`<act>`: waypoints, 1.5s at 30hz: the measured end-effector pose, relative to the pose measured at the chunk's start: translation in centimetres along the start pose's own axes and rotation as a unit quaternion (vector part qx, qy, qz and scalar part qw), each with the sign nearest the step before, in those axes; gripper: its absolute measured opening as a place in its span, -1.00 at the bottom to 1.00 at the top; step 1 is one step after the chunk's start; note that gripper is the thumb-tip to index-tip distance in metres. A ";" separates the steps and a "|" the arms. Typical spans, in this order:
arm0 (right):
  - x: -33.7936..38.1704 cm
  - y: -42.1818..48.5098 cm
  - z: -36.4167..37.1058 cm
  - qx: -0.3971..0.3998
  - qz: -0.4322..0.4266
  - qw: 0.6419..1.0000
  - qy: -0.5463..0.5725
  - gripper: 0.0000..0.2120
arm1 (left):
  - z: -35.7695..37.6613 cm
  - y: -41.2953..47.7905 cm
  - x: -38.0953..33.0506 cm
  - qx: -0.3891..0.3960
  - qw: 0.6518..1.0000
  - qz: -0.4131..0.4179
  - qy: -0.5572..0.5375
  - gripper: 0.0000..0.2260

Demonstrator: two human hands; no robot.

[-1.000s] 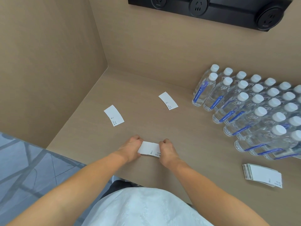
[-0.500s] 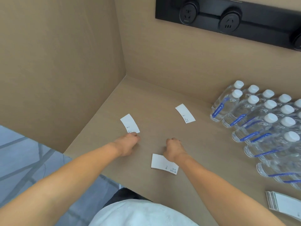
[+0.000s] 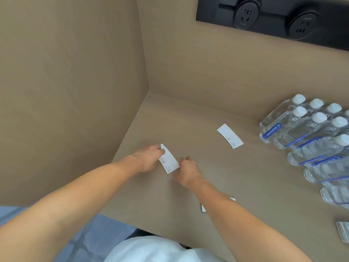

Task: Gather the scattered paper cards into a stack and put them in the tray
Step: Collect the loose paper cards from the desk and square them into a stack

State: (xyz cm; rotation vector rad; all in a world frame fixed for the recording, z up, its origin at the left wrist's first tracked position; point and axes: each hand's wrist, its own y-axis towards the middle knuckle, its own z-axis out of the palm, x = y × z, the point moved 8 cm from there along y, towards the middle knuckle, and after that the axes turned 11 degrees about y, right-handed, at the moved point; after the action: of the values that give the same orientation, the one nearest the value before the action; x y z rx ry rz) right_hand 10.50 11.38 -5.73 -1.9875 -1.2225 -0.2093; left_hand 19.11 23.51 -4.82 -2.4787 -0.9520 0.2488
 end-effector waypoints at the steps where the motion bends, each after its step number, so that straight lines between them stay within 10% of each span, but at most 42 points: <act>1: 0.2 0.3 0.2 -0.010 0.004 1.000 0.001 -0.70 | 0.0 0.3 0.3 -0.001 1.000 0.009 0.003 -0.60; 11: 1.4 2.2 2.5 -0.080 0.066 0.994 0.023 -0.52 | 0.3 3.3 2.3 0.007 0.994 0.100 0.038 -0.33; 19: 1.5 1.7 3.1 -0.087 0.059 0.994 0.026 -0.68 | -0.7 4.1 1.7 -0.013 0.990 0.127 0.066 -0.69; 45: -10.7 -9.1 -4.2 -0.102 0.013 0.994 -0.028 -0.67 | -2.1 -1.5 -15.2 -0.009 0.994 0.112 -0.021 -0.74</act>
State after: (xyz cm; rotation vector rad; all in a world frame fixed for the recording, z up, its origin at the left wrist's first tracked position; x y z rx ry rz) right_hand -1.50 3.23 -3.41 -2.1971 -1.2516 -0.2765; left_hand 7.68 13.54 -2.24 -2.6063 -0.6948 0.3673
